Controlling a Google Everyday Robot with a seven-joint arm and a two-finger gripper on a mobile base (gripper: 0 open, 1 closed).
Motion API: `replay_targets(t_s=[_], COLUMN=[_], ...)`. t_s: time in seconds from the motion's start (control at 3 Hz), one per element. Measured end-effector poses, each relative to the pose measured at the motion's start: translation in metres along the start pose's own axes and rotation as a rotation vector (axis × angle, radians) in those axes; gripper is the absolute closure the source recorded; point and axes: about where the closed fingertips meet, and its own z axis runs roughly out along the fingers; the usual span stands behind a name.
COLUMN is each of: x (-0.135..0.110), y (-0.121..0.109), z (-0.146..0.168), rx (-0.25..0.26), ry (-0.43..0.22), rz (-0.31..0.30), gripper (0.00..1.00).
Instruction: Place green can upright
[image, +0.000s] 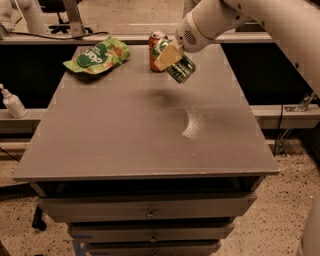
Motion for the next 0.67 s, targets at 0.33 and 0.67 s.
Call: replay_targets(t_s=[0.33, 0.67], x=[0.012, 0.029], y=[-0.007, -0.016], z=[-0.019, -0.037], rx=[-0.023, -0.057], ry=[-0.080, -0.159], rz=[-0.100, -0.190], gripper=[1.00, 1.00])
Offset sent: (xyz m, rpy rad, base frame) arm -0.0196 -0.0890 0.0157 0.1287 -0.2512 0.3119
